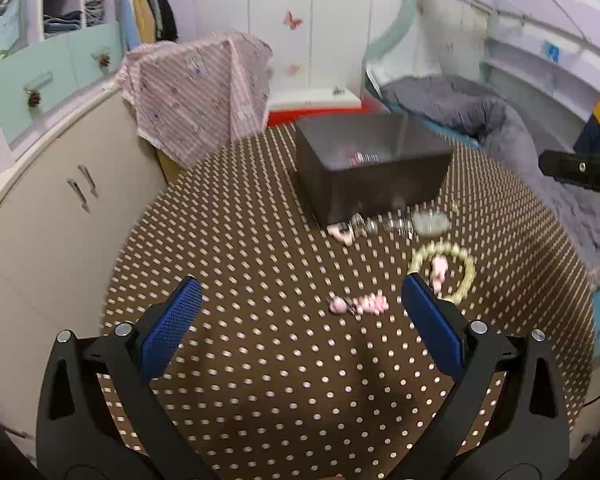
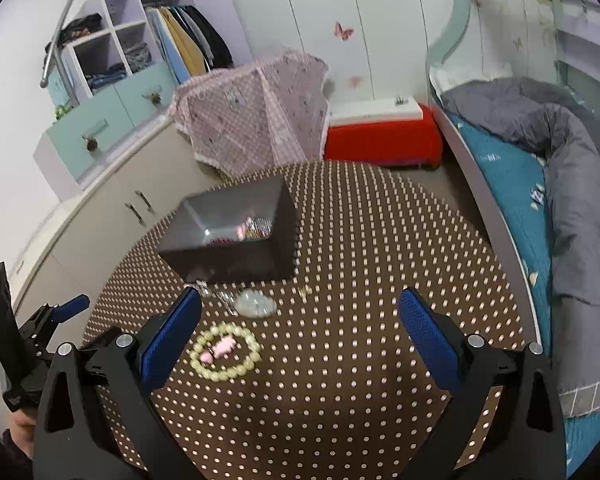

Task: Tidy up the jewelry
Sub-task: 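Grasp pink charms with the left tool while the right tool grasps a small gold butterfly charm, then carry both charms over the grey box and open both tools to drop them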

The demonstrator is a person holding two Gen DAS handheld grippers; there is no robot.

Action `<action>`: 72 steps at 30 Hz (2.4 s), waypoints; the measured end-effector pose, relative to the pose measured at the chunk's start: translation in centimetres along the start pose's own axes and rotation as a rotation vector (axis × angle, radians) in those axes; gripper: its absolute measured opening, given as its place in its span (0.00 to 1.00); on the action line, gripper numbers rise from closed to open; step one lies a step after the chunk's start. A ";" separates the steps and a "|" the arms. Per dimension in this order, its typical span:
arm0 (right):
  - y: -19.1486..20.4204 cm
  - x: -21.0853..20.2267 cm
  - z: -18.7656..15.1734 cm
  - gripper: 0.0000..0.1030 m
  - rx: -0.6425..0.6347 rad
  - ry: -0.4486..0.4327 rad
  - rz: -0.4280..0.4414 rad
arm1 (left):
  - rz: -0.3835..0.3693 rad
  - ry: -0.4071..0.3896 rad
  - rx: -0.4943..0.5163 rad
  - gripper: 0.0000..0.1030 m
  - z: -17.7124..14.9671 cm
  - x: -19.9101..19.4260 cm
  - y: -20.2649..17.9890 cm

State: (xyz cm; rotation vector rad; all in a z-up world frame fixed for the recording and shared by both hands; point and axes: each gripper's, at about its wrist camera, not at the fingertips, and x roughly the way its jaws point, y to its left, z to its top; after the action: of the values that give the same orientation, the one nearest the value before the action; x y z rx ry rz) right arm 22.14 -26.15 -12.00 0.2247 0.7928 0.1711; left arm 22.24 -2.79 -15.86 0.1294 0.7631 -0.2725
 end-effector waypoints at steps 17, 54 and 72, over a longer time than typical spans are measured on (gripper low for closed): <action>-1.1 5.5 -1.5 0.92 -0.006 0.125 -0.023 | -0.231 0.116 0.083 0.28 -0.6 4.7 -1.3; 1.5 3.6 1.6 0.11 -0.197 0.043 0.026 | -0.251 -0.007 0.002 0.20 1.0 -0.2 0.2; 5.8 -0.8 11.2 0.11 -0.258 -0.113 0.168 | -0.201 -0.167 -0.049 0.20 14.8 -2.7 0.8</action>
State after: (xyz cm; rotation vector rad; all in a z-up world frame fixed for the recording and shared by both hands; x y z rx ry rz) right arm 29.24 -22.30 -2.31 0.0555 0.6317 0.4132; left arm 30.41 -4.61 -3.38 -0.0169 0.6162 -0.4491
